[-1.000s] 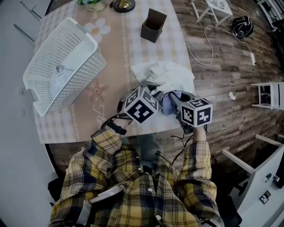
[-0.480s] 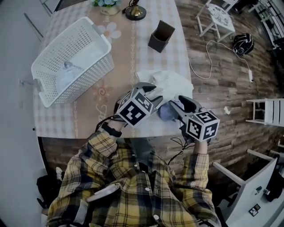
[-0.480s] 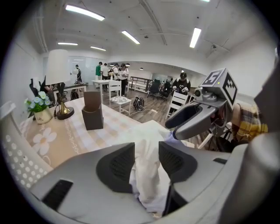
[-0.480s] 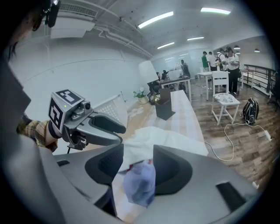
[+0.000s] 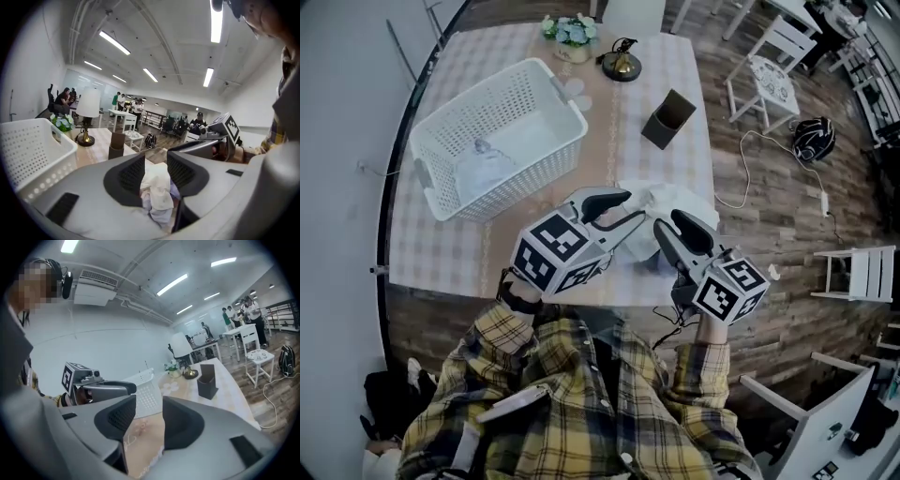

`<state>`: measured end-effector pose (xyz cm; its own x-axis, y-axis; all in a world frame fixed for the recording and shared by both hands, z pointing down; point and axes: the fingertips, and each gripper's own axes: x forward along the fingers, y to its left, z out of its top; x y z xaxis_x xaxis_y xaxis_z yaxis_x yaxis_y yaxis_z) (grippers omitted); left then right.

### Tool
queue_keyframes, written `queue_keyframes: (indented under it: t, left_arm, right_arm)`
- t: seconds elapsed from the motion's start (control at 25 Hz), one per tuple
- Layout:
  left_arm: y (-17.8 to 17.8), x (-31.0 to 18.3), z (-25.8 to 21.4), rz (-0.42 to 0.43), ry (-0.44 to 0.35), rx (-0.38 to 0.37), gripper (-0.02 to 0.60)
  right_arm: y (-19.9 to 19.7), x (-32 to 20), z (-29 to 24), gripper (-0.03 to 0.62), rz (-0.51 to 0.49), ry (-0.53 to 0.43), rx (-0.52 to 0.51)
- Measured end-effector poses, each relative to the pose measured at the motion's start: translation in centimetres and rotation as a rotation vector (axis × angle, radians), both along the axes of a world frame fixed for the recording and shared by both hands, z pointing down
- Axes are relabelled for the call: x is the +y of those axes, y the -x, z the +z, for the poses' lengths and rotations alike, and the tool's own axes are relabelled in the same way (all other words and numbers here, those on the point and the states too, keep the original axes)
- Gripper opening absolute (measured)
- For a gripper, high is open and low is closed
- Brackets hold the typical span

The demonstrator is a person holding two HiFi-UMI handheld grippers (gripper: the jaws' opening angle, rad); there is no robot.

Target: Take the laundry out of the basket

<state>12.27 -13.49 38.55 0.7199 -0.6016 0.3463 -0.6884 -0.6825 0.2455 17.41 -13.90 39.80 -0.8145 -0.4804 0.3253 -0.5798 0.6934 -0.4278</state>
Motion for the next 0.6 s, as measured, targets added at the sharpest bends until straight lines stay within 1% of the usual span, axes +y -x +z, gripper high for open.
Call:
queue_keyframes:
  t: [0.08, 0.12, 0.16, 0.2, 0.28, 0.32, 0.4, 0.48, 0.6]
  left_arm:
    - [2.3, 0.4, -1.9, -0.042, -0.034, 0.028, 0.164]
    - [3.5, 0.7, -2.8, -0.067, -0.055, 0.038, 0.149]
    - [4.6, 0.9, -3.6, -0.094, -0.078, 0.041, 0.141]
    - [5.7, 1.1, -4.4, -0.121, -0.103, 0.038, 0.140]
    - [8.1, 1.5, -5.7, -0.176, -0.151, 0.022, 0.095]
    - [9.2, 1.7, -6.3, -0.201, -0.170, 0.021, 0.089]
    - [11.3, 2.1, -7.7, -0.242, -0.204, 0.035, 0.037]
    - [12.7, 2.4, -9.1, -0.269, -0.234, 0.057, 0.014]
    - [13.4, 3.0, -10.5, -0.281, -0.260, 0.082, 0.012]
  right_arm:
    - [2.3, 0.2, -1.8, 0.174, -0.015, -0.030, -0.024]
    - [3.4, 0.4, -2.8, 0.147, -0.024, -0.045, -0.034]
    - [4.6, 0.5, -3.7, 0.146, -0.031, -0.062, -0.043]
    - [5.7, 0.6, -4.6, 0.125, -0.037, -0.082, -0.049]
    - [7.9, 0.9, -6.1, 0.091, -0.057, -0.127, -0.050]
    - [9.1, 1.1, -6.8, 0.084, -0.069, -0.148, -0.045]
    - [11.3, 1.7, -8.2, 0.056, -0.096, -0.185, -0.043]
    - [13.0, 2.4, -9.7, 0.028, -0.124, -0.218, -0.049]
    - [14.2, 3.2, -11.2, 0.009, -0.157, -0.252, -0.059]
